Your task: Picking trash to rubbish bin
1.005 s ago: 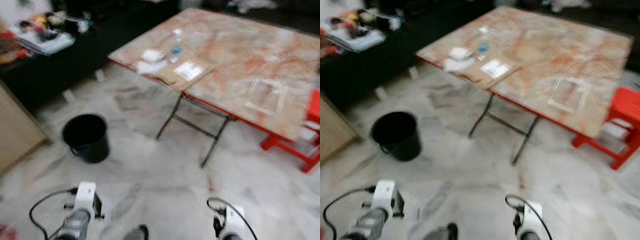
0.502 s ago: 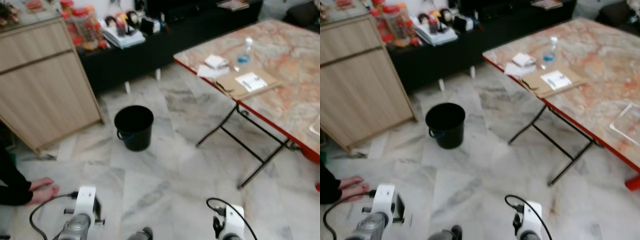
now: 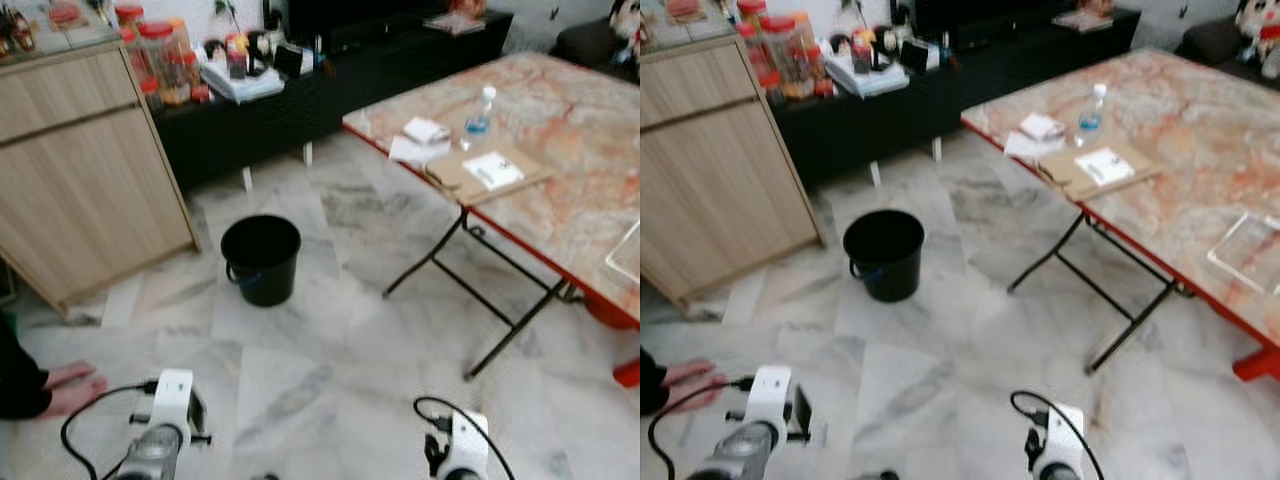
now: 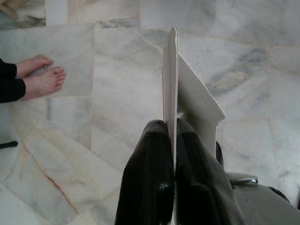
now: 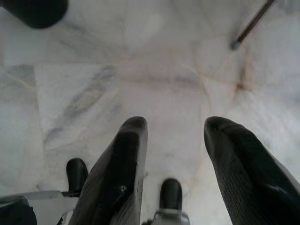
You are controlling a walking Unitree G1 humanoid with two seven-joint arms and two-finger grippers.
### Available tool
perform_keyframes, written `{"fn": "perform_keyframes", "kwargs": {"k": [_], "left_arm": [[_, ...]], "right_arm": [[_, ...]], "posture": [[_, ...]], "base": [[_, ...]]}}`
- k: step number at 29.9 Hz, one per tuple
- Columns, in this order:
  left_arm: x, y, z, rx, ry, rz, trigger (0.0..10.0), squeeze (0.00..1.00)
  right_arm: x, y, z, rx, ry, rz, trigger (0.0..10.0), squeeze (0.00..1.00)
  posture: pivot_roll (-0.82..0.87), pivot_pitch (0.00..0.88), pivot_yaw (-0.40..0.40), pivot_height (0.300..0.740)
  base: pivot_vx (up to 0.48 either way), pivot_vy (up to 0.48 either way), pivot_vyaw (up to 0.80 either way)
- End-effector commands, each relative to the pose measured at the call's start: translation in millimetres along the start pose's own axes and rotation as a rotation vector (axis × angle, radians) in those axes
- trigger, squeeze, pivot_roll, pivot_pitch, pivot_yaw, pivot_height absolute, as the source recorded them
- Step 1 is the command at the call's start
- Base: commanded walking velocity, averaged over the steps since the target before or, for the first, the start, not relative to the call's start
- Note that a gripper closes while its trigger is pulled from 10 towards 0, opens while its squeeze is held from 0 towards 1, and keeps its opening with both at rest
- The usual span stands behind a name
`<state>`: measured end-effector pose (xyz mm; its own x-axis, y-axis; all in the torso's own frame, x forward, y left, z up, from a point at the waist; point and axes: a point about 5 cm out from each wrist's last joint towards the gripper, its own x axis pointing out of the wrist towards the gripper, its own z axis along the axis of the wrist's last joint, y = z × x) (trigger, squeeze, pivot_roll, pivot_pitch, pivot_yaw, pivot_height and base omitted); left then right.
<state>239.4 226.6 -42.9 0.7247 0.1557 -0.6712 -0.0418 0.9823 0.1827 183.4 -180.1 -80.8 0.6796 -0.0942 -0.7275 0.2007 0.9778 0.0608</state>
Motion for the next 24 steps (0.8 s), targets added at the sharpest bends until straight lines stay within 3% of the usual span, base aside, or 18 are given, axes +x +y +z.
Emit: {"fn": "perform_keyframes", "kwargs": {"k": [1,6,24], "left_arm": [[0.0,1.4,-1.0,0.01,0.011,-0.004,10.0,0.0],[0.0,2.0,-1.1,0.009,0.013,-0.001,10.0,0.0],[1.1,0.3,3.5,0.003,0.003,0.0,10.0,0.0]], "right_arm": [[0.6,1.9,3.0,-0.011,-0.017,0.001,10.0,0.0],[0.6,0.9,3.0,-0.005,-0.016,-0.002,10.0,0.0],[1.2,2.5,3.7,0.004,-0.01,0.009,10.0,0.0]], "posture": [[0.11,0.093,0.001,0.74],[0.11,0.105,0.0,0.74],[0.12,0.13,-0.01,0.74]], "base": [[0.48,0.0,0.8],[0.48,0.0,0.8],[0.48,0.0,0.0]]}}
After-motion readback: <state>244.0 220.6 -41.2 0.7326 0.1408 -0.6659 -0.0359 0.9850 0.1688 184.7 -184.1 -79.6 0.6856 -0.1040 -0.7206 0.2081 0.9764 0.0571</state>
